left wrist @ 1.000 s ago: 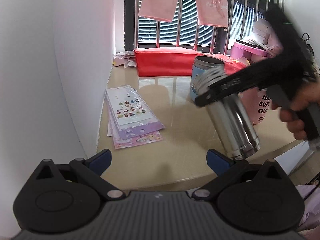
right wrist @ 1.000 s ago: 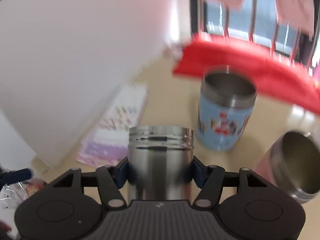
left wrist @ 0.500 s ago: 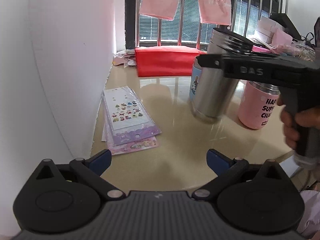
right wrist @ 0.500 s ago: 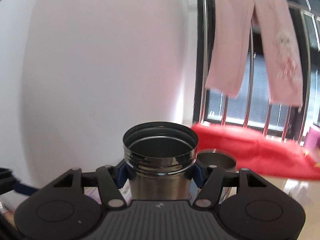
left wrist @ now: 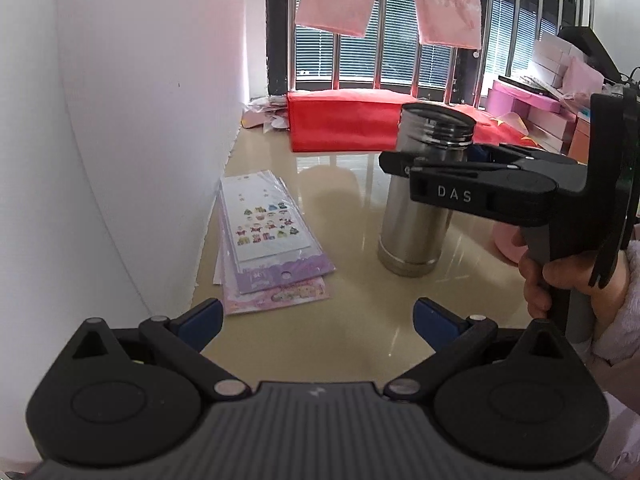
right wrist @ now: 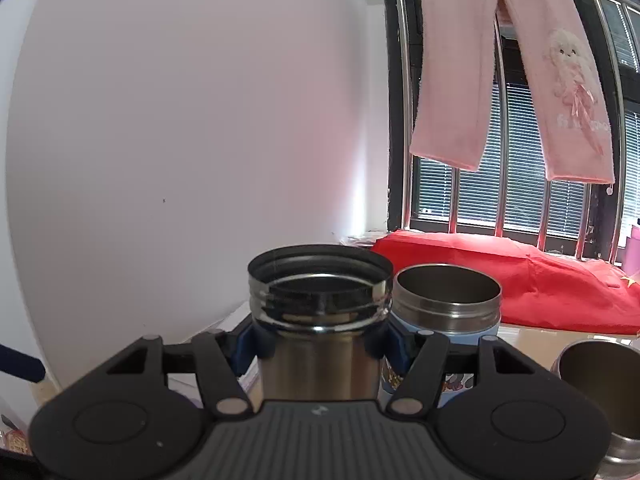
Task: Flip cup upright
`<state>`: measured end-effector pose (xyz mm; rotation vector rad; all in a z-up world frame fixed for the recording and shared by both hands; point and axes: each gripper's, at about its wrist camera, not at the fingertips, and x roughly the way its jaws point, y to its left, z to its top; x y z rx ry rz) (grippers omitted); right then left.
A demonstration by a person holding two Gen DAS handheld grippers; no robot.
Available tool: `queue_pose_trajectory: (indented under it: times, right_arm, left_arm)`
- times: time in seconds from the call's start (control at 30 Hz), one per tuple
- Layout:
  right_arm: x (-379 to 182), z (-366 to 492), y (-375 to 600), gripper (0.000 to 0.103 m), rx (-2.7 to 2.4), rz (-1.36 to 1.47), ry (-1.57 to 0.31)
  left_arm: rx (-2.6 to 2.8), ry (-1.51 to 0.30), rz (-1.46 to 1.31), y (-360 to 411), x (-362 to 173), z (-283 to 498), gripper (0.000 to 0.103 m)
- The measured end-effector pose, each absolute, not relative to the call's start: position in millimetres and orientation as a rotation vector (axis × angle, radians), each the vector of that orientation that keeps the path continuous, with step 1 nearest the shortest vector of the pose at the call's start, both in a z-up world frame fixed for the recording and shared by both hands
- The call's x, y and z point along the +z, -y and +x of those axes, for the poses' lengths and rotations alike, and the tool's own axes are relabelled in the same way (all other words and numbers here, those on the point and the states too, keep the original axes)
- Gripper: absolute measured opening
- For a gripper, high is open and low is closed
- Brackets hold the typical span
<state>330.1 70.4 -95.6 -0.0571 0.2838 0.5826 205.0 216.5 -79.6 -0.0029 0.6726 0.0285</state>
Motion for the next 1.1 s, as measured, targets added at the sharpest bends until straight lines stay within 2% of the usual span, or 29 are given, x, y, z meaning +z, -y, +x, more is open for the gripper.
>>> queue_pose_trajectory:
  times: [0.13, 0.27, 0.33, 0.4, 0.43, 0.7, 1.1]
  right_arm:
    - [-93.6, 325.9, -69.4, 0.062, 0.592, -0.035, -0.307]
    - [-89.6, 328.5, -63.8, 0.086, 0.584, -0.016, -0.305]
    - [-83.4, 321.2, -57.1, 0.089, 0.602, 0.003, -0.282]
    - [-75.1, 308.4, -47.7, 0.101, 0.601, 0.012, -0.248]
    - [-69.6, 297.9, -40.4, 0.103, 0.596, 0.017, -0.219]
    - [-37.1, 205.3, 24.6, 0.103, 0.535, -0.020, -0.077]
    - [-22.4, 89.2, 125.6, 0.103, 0.430, 0.015, -0.104]
  left_arm:
    - [0.028, -0.670, 0.008, -213.6, -77.8, 205.4, 0.103]
    - [0.034, -0.663, 0.009, -212.2, -74.3, 202.4, 0.103]
    - [0.039, -0.654, 0.012, -210.1, -71.0, 198.1, 0.103]
    - [0.040, -0.638, 0.015, -206.4, -66.2, 191.9, 0.103]
    - [0.038, -0.628, 0.016, -203.3, -63.7, 187.8, 0.103]
    - [0.029, -0.500, 0.013, -162.9, -40.0, 138.6, 0.103]
    - [0.056, -0.251, -0.062, -76.3, -14.1, 38.2, 0.103]
